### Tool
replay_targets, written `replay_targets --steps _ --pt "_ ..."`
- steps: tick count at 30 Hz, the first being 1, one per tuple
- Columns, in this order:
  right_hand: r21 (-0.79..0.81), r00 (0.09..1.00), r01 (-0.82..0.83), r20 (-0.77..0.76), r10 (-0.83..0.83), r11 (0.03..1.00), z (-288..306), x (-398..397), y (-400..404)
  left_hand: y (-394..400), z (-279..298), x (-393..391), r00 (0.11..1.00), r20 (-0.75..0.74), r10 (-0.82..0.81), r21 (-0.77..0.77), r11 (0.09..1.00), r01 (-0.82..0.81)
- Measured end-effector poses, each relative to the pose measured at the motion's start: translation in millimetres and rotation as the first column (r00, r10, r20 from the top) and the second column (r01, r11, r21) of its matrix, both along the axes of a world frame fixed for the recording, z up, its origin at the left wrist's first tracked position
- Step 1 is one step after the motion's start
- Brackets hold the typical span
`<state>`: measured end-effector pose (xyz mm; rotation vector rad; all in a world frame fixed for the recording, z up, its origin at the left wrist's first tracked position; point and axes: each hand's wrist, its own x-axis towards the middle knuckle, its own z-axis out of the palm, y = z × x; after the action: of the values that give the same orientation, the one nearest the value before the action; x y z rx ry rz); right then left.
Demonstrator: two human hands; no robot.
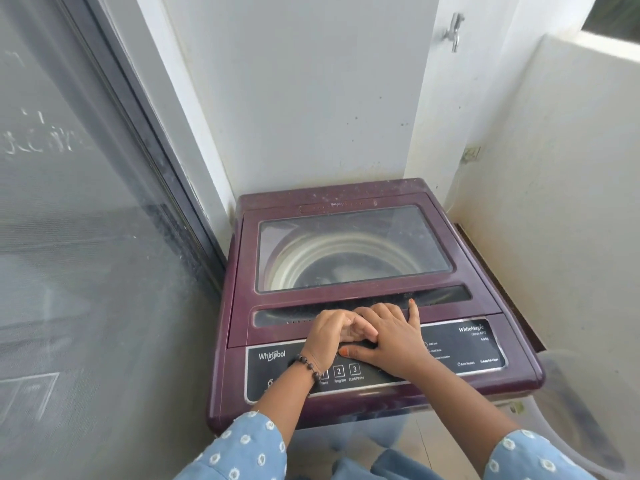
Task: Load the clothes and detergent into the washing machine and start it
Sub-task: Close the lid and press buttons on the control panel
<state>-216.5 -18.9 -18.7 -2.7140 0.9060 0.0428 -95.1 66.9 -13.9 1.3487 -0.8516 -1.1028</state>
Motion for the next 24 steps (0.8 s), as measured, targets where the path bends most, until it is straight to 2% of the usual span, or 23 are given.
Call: replay_targets --steps 6,9,13,16,19,22,24 --pt "0.003 1.000 -0.025 -0.013 0.025 1.000 -0.1 -0.1 -2.1 -2.8 0.2 -1.0 0.999 0.007 0.050 0.009 0.999 -0.050" --pt "-0.011 0.998 -0.031 0.059 0.031 0.999 -9.8 -0.2 -4.3 -4.5 0.4 -6.4 0.993 0.017 0.114 0.005 0.993 -0.114" --pt "-0.130 0.990 -0.029 0.136 0.047 0.991 -15.2 -0.7 -10.6 -5.6 0.3 -12.2 0.980 0.023 0.199 -0.001 0.980 -0.199" --pt "-0.132 0.991 -0.072 0.105 0.086 0.989 -4.3 -2.1 -25.6 -9.3 1.2 -22.6 0.932 0.029 0.361 -0.003 0.933 -0.361" --pt "-0.034 0.989 -0.143 0.024 0.144 0.989 5.5 -5.0 -44.2 -12.6 -2.3 -38.3 0.846 0.095 0.525 -0.032 0.851 -0.525" --pt "0.030 0.981 -0.183 0.078 0.180 0.983 9.9 -6.4 -59.8 -15.6 -4.1 -53.0 0.780 0.159 0.605 -0.053 0.794 -0.605" --pt "-0.001 0.968 -0.219 0.128 0.217 0.976 10.2 -7.3 -67.4 -19.8 -3.1 -56.6 0.754 0.233 0.614 -0.074 0.784 -0.616"
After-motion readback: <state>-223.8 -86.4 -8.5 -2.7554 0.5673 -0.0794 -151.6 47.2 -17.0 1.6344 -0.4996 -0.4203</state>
